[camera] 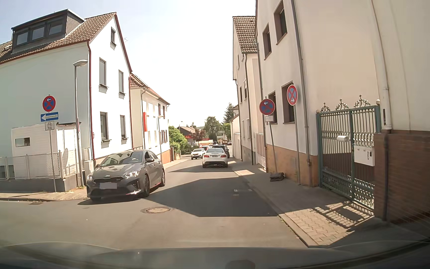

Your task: Follow the waypoints while adhering to traffic rules and regulations

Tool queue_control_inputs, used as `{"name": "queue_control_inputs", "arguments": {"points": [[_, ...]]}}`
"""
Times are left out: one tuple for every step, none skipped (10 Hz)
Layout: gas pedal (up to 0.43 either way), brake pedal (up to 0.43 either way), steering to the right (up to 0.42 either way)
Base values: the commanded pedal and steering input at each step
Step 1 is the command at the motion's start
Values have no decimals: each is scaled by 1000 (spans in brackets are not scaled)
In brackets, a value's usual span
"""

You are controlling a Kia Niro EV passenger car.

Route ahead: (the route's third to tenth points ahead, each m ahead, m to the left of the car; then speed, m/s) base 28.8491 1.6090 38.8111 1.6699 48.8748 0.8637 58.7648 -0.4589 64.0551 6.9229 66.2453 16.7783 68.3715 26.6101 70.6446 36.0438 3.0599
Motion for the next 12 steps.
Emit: {"name": "queue_control_inputs", "arguments": {"points": [[0,274,11],[0,268,11],[0,268,10],[0,262,10],[0,262,10],[0,256,10],[0,250,10],[0,250,9],[0,250,9],[0,250,8],[0,250,7],[0,250,7]]}}
